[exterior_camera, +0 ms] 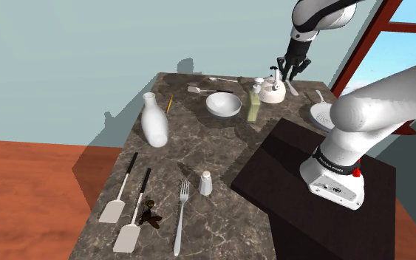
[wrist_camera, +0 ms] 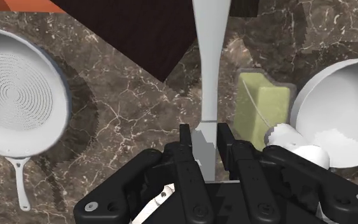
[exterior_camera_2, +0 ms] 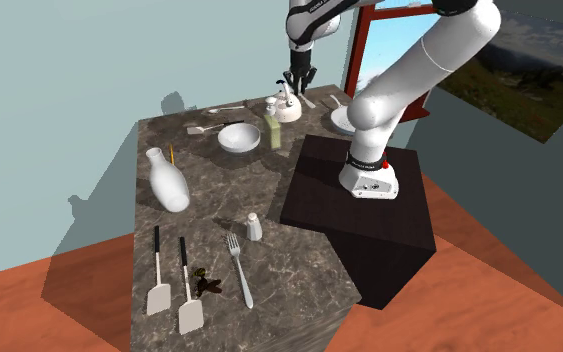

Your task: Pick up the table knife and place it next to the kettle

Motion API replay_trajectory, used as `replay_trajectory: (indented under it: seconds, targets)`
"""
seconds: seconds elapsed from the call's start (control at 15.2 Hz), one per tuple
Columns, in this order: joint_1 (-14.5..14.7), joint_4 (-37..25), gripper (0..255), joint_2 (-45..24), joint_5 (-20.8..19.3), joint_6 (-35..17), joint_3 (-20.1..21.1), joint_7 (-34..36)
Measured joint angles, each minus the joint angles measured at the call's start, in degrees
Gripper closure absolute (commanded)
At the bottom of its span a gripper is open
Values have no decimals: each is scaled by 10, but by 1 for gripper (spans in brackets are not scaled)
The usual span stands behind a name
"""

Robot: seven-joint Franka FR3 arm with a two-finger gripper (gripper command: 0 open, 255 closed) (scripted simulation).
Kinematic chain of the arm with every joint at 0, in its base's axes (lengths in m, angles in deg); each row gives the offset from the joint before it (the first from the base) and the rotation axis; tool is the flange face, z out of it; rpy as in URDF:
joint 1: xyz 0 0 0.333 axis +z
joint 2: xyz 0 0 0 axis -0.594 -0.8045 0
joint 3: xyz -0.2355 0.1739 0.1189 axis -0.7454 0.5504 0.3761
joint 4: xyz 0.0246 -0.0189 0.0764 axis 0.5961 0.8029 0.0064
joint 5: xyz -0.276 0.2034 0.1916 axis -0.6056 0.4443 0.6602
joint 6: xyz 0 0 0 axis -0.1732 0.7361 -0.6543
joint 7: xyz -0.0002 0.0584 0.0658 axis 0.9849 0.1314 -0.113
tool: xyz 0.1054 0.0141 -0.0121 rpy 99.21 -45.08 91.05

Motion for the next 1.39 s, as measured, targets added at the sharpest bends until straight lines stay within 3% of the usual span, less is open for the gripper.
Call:
replay_trajectory:
  seconds: [0.73, 1.39]
  targets:
    - [-61, -130, 255, -147, -33, -23, -112, -151]
    - [-96, -306, 255, -314, 17, -14, -182, -291]
